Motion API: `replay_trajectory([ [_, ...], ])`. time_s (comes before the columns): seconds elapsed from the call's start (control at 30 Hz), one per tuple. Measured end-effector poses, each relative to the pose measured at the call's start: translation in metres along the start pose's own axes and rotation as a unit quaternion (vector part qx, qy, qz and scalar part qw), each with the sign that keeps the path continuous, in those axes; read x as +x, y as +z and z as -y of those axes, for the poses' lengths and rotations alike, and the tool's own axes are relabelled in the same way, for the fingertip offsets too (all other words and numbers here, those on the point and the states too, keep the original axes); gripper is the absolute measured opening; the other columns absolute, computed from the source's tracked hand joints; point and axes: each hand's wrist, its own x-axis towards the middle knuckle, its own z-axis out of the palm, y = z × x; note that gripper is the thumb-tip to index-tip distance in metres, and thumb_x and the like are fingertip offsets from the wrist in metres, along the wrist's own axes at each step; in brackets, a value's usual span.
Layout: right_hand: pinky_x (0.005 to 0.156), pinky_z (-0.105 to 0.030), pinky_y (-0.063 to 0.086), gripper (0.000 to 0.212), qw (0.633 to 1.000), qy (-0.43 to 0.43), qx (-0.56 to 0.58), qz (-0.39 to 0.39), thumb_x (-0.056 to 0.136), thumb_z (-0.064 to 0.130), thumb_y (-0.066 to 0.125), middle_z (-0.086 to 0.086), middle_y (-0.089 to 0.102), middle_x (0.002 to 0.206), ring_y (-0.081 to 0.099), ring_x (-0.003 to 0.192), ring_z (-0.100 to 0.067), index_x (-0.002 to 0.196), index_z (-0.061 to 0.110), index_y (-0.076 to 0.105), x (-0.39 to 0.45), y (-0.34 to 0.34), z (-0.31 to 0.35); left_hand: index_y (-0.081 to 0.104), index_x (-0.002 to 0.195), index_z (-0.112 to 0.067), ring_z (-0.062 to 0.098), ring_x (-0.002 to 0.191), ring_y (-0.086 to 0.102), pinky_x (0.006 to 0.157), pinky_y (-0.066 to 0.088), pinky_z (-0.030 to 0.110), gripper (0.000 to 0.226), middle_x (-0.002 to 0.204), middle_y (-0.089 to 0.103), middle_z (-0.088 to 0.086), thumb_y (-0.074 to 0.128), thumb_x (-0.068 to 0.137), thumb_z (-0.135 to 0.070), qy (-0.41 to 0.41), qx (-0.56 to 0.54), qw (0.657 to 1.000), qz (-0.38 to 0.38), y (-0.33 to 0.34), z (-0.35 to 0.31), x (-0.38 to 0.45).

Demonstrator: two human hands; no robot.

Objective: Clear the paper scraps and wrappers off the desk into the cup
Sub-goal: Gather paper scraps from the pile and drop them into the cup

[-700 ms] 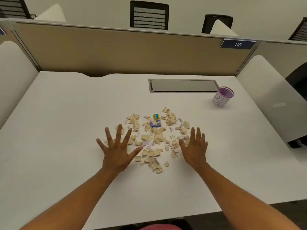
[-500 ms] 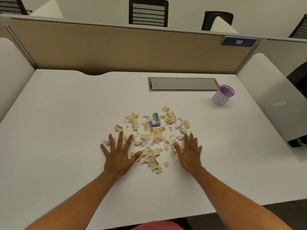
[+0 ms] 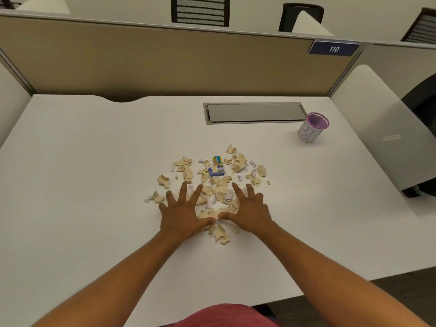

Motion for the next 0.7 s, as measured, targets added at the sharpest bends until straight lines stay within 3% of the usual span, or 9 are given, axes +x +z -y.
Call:
replay_trajectory([
  [0.07, 0.107, -0.051, 0.044, 0.115, 0.999, 0.003, -0.021, 0.028, 0.07, 0.087, 0.062, -0.006, 0.011, 0.167, 0.023, 0.146, -0.039, 0.16, 0.045, 0.006, 0.0, 0.002, 0.009, 0.002, 0.159, -0.052, 0.045, 0.146, 0.024, 0.107, 0.035, 0.06, 0.116, 0.173, 0.006, -0.003, 0.038, 0.06, -0.1, -0.003, 0.022, 0.999, 0.049, -0.003, -0.007, 0.004],
  [0.13, 0.105, -0.049, 0.046, 0.103, 0.999, -0.001, -0.018, 0.035, 0.078, 0.074, 0.068, -0.007, 0.014, 0.165, 0.022, 0.146, -0.038, 0.16, 0.043, 0.014, -0.001, 0.006, 0.019, 0.018, 0.158, -0.046, 0.042, 0.143, 0.027, 0.105, 0.039, 0.054, 0.104, 0.169, 0.016, 0.001, 0.052, 0.069, -0.087, 0.007, 0.032, 0.997, 0.064, -0.007, -0.018, 0.005],
  [0.23, 0.098, -0.045, 0.052, 0.074, 1.0, -0.012, 0.015, 0.012, 0.091, 0.044, 0.073, -0.008, 0.03, 0.157, 0.03, 0.142, -0.034, 0.155, 0.035, 0.036, -0.005, 0.009, 0.028, 0.052, 0.14, -0.033, 0.035, 0.132, 0.039, 0.089, 0.05, 0.042, 0.064, 0.149, 0.039, 0.005, 0.068, 0.082, -0.056, 0.03, -0.028, 0.998, 0.044, -0.01, -0.031, 0.003],
  [0.37, 0.089, -0.036, 0.053, 0.035, 0.999, -0.043, 0.01, -0.031, 0.096, 0.009, 0.063, -0.009, 0.053, 0.129, 0.05, 0.121, -0.03, 0.128, 0.021, 0.066, -0.005, 0.006, 0.028, 0.073, 0.111, -0.017, 0.03, 0.109, 0.054, 0.073, 0.042, 0.031, 0.021, 0.121, 0.056, 0.009, 0.065, 0.096, -0.029, 0.05, -0.086, 0.995, 0.0, -0.012, -0.046, 0.003],
  [0.53, 0.08, -0.035, 0.053, 0.029, 0.992, -0.075, 0.067, -0.079, 0.091, 0.0, 0.052, -0.01, 0.07, 0.106, 0.066, 0.099, -0.029, 0.105, 0.01, 0.075, -0.002, 0.0, 0.014, 0.081, 0.091, -0.011, 0.028, 0.087, 0.066, 0.064, 0.037, 0.024, 0.013, 0.089, 0.07, 0.008, 0.07, 0.092, -0.017, -0.002, -0.196, 0.98, -0.045, -0.017, -0.051, 0.005],
  [0.63, 0.08, -0.03, 0.054, 0.029, 0.981, -0.058, 0.166, -0.077, 0.088, 0.001, 0.057, -0.011, 0.077, 0.104, 0.072, 0.097, -0.028, 0.104, 0.008, 0.08, 0.005, -0.006, -0.002, 0.084, 0.099, -0.011, 0.021, 0.092, 0.072, 0.077, 0.049, 0.024, 0.016, 0.1, 0.08, 0.005, 0.078, 0.086, -0.015, -0.073, -0.32, 0.943, -0.052, -0.025, -0.056, 0.006],
  [0.7, 0.077, -0.036, 0.06, 0.02, 0.968, -0.041, 0.237, -0.069, 0.085, 0.004, 0.065, -0.017, 0.079, 0.099, 0.074, 0.092, -0.033, 0.098, 0.001, 0.08, 0.013, -0.013, -0.017, 0.085, 0.098, -0.014, 0.012, 0.083, 0.07, 0.073, 0.05, 0.02, 0.016, 0.1, 0.081, 0.003, 0.082, 0.082, -0.015, -0.129, -0.409, 0.902, -0.051, -0.031, -0.063, 0.008],
])
